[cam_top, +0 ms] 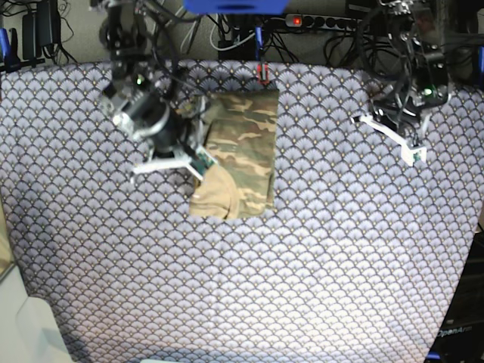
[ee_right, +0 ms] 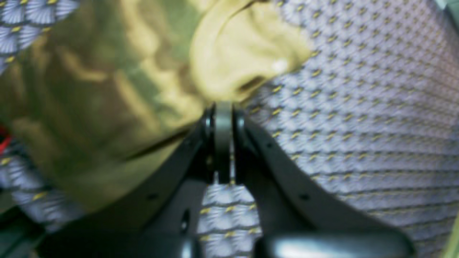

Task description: Fold the T-shirt properly

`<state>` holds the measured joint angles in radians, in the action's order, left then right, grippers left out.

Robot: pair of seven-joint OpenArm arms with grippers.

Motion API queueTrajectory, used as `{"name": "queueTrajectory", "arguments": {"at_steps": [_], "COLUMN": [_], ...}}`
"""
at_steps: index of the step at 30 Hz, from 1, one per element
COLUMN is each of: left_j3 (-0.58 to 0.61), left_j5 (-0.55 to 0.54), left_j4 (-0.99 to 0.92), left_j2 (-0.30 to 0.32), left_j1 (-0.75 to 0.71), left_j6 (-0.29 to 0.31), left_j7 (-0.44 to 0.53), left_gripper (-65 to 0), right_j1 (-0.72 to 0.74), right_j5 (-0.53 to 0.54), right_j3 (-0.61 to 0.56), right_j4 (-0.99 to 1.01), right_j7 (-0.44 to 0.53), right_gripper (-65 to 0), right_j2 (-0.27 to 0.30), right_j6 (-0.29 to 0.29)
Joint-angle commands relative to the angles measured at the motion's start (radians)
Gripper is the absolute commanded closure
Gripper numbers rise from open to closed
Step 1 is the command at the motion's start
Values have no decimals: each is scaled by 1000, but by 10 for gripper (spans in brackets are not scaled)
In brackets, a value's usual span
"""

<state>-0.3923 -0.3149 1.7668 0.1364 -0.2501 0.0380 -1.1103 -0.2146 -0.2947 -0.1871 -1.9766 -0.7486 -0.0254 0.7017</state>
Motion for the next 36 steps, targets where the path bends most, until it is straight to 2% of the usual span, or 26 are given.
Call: {"name": "queueTrajectory", "arguments": {"at_steps": [1, 7, 13, 22, 25, 29, 32, 36], "left_j3": [-3, -3, -10, -10, -12, -49, -109, -125], "left_j5": [-3, -3, -3, -3, -3, -11, -13, -13], "left_j4": [14, 14, 14, 14, 17, 46, 107, 176], "left_j2": [10, 12, 18, 38, 41, 55, 52, 59], "left_j1": [10, 1, -10, -41, -42, -67, -76, -142], "left_j6": [3, 3, 4, 4, 6, 9, 10, 12], "left_j7": [12, 12, 12, 16, 14, 14, 12, 16], "left_gripper": [0, 0, 0, 0, 0, 0, 0, 0], "right_j1": [-10, -87, -95, -99, -122, -165, -167, -222], "right_j5": [18, 18, 18, 18, 16, 13, 10, 10], "right_j3": [-5, -5, 2, 77, 77, 77, 108, 177], "right_j4": [-19, -5, 72, 164, 122, -43, -51, -53], "right_j7": [48, 100, 146, 229, 231, 222, 222, 234], "right_gripper": [0, 0, 0, 0, 0, 0, 0, 0], "right_j2": [-17, -44, -38, -40, -40, -38, -23, -11], "right_j6": [-4, -4, -4, -4, -4, -4, -4, -4]}}
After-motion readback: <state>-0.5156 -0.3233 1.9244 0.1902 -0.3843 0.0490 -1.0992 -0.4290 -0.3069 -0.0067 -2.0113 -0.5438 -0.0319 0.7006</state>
